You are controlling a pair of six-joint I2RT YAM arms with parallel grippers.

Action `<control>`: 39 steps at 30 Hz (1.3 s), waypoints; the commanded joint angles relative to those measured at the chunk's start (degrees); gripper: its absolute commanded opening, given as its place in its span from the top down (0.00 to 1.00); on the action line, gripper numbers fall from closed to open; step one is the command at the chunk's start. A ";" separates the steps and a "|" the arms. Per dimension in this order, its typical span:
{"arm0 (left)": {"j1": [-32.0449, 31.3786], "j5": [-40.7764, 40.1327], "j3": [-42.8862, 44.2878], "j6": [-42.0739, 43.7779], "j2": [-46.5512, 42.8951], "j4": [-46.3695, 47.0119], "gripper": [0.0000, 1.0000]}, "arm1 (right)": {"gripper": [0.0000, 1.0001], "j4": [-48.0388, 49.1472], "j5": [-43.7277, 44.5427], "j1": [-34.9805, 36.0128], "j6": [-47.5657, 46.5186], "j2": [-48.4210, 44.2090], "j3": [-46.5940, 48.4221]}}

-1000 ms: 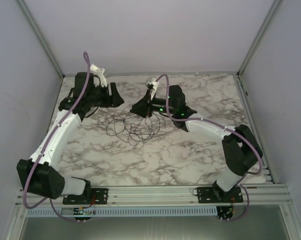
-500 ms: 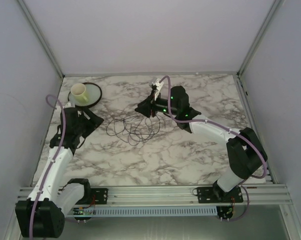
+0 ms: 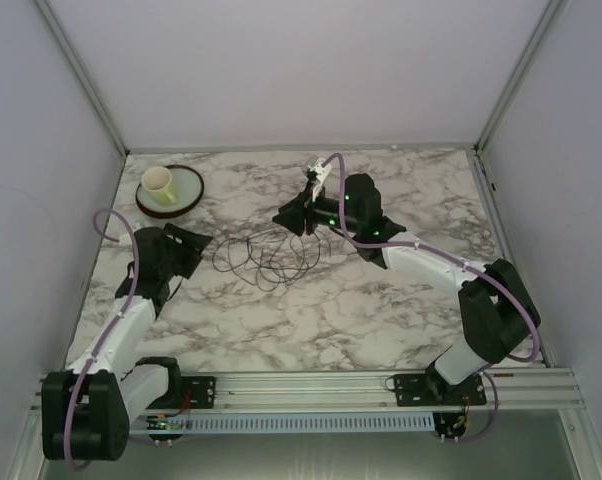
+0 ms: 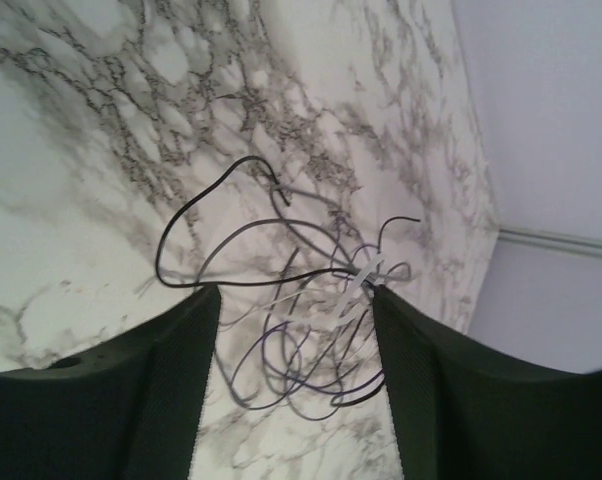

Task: Zip-tie the wires
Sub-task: Tie the cable at the center of the board.

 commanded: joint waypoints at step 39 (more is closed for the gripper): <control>-4.32 2.41 -0.08 -1.02 5.70 12.56 1.00 | 0.62 -0.33 -3.88 2.09 -11.08 2.44 2.77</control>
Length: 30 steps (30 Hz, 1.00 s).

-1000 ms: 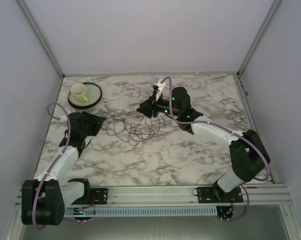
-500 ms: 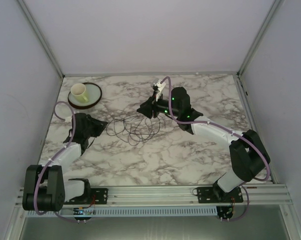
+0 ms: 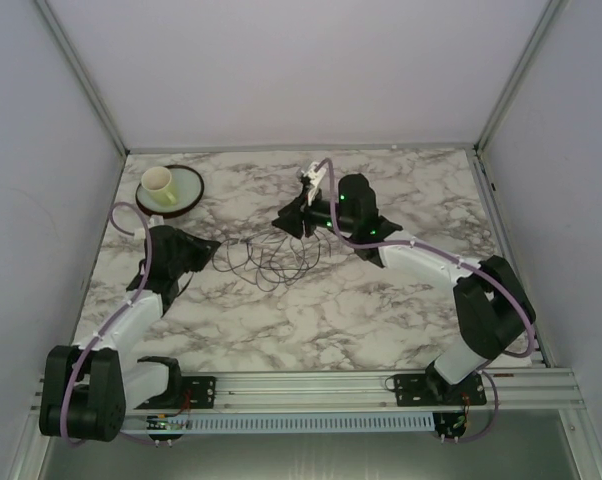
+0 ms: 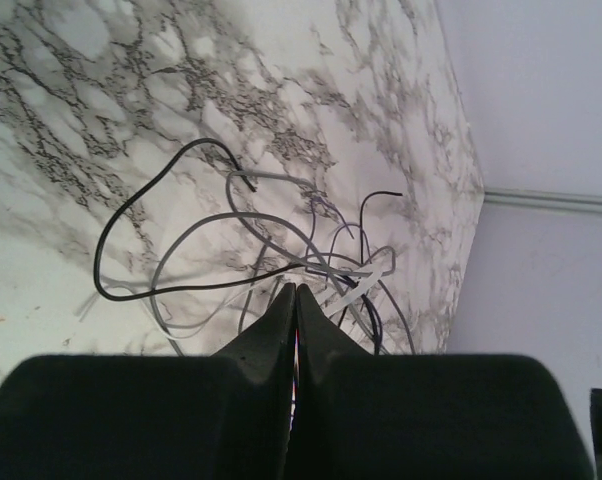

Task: Zip-tie the wires
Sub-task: Tie the cable at the center of the board.

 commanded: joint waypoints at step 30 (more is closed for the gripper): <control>-3.29 0.32 3.94 -0.27 -2.18 -0.15 1.00 | 0.63 -2.77 2.95 14.57 -45.97 22.29 15.22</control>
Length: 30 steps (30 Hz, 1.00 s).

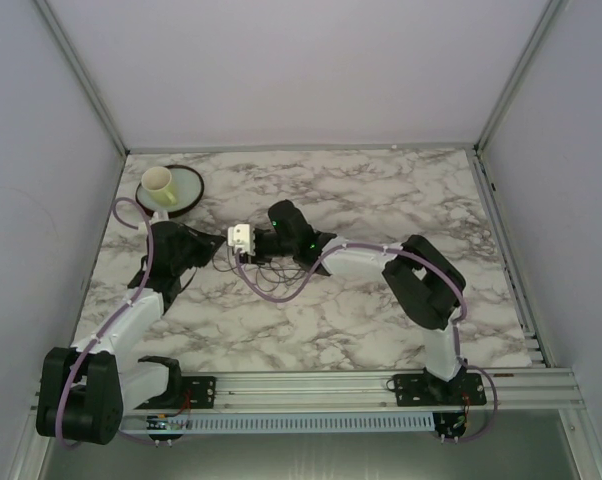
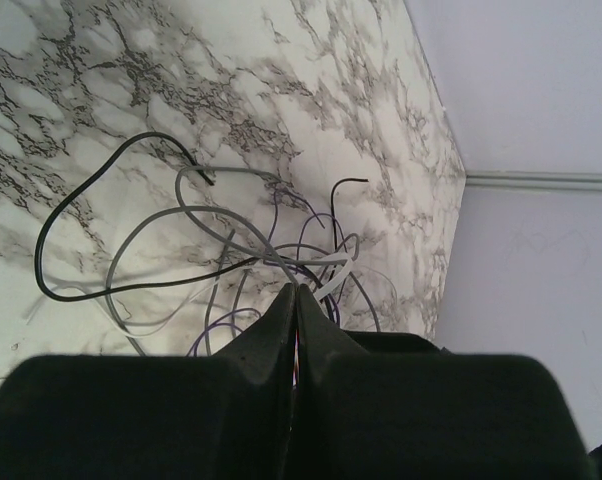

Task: Zip-tie the wires
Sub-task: Tie the cable at the center of the board.

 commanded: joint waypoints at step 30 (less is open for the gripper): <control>-0.69 0.23 4.65 12.25 -10.36 3.40 0.00 | 1.00 8.95 -6.11 -5.52 18.54 -2.98 -3.53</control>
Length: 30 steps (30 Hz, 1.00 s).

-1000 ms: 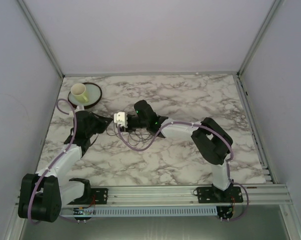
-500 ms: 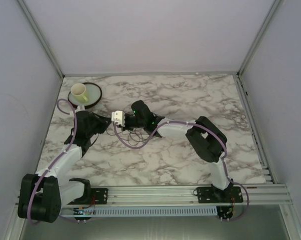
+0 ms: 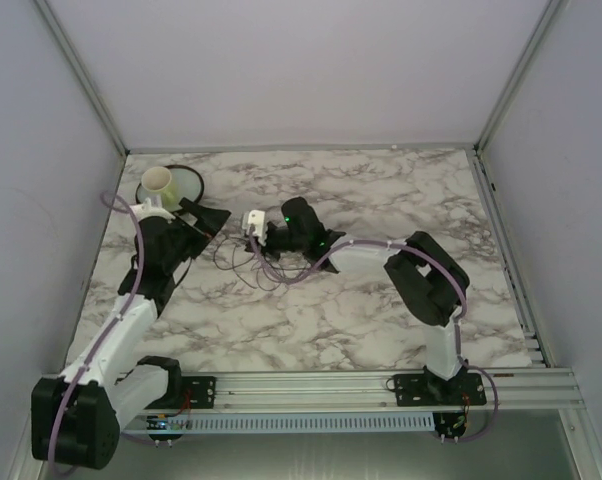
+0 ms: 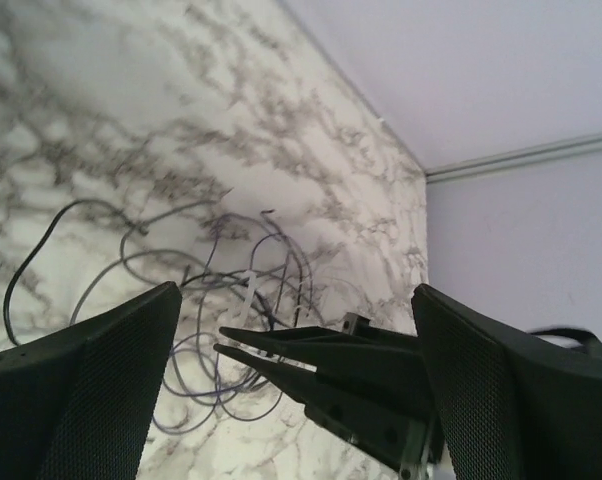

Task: Zip-tie the wires
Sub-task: Tie the cable at the center of the board.

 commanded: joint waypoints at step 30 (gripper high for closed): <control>-5.21 30.58 -6.98 19.32 6.80 50.57 0.21 | 1.00 20.48 -24.30 -10.11 35.95 -11.90 -5.81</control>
